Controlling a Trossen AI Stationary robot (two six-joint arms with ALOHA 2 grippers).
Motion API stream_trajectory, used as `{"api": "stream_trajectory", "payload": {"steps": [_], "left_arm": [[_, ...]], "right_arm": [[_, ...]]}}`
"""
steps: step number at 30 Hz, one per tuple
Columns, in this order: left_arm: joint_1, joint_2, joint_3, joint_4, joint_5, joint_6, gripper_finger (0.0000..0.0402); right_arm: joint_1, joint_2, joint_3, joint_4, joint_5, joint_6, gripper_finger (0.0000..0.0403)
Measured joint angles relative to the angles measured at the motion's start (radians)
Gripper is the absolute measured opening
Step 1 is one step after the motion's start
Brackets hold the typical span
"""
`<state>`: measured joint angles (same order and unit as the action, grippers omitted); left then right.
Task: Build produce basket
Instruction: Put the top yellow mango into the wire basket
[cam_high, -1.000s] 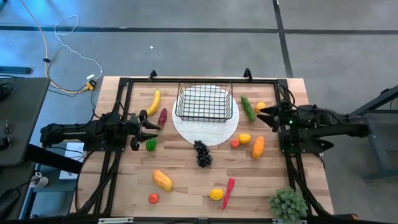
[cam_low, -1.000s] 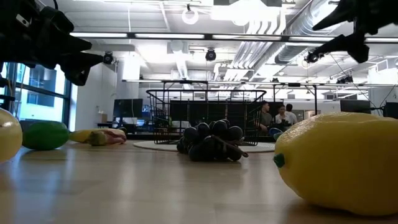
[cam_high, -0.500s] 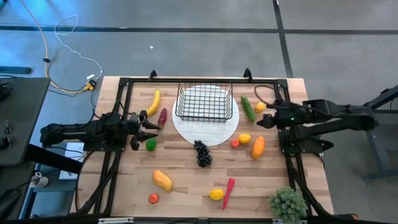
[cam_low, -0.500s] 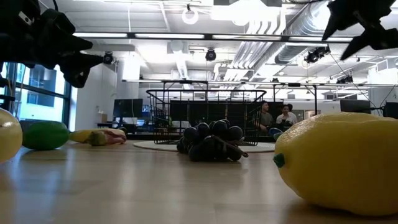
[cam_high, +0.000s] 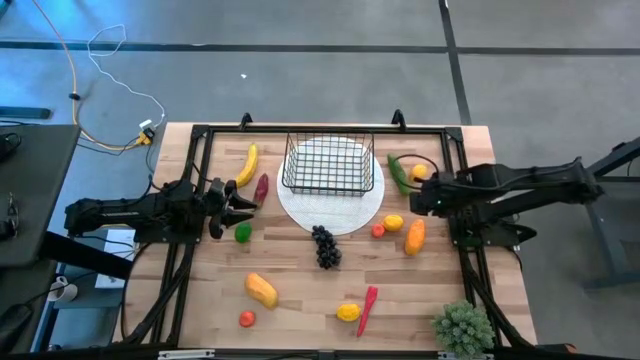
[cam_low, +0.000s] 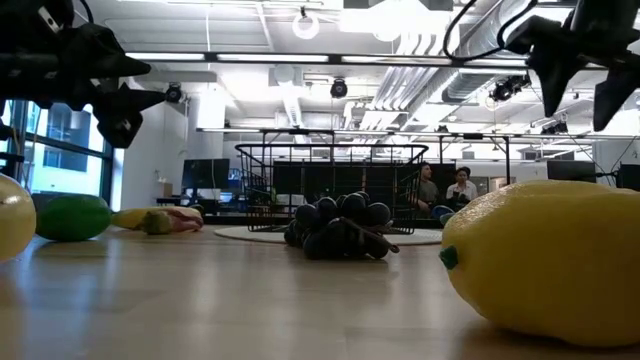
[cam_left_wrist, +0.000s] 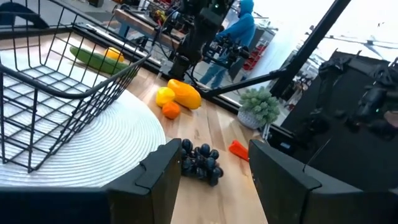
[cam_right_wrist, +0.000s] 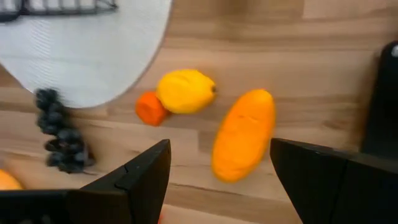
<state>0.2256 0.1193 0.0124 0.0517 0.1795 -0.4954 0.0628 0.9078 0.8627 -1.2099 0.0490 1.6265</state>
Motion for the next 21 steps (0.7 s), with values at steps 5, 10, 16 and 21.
{"api": "stream_trajectory", "payload": {"steps": [5, 10, 16, 21], "left_arm": [[0.000, 0.000, 0.000, 0.000, 0.000, -0.008, 0.0175], [0.000, 0.000, 0.000, -0.001, 0.000, 0.003, 0.0175], [0.000, 0.000, 0.000, -0.001, 0.000, 0.008, 0.0175], [0.000, 0.000, 0.000, -0.001, 0.000, 0.008, 0.0175]], "right_arm": [[0.013, 0.044, 0.000, -0.006, -0.045, 0.026, 0.0256], [0.013, 0.090, 0.000, -0.007, -0.044, 0.101, 0.0256], [0.013, 0.169, 0.000, -0.040, -0.043, 0.200, 0.0256], [0.012, 0.245, 0.000, -0.038, -0.043, 0.233, 0.0256]]}}
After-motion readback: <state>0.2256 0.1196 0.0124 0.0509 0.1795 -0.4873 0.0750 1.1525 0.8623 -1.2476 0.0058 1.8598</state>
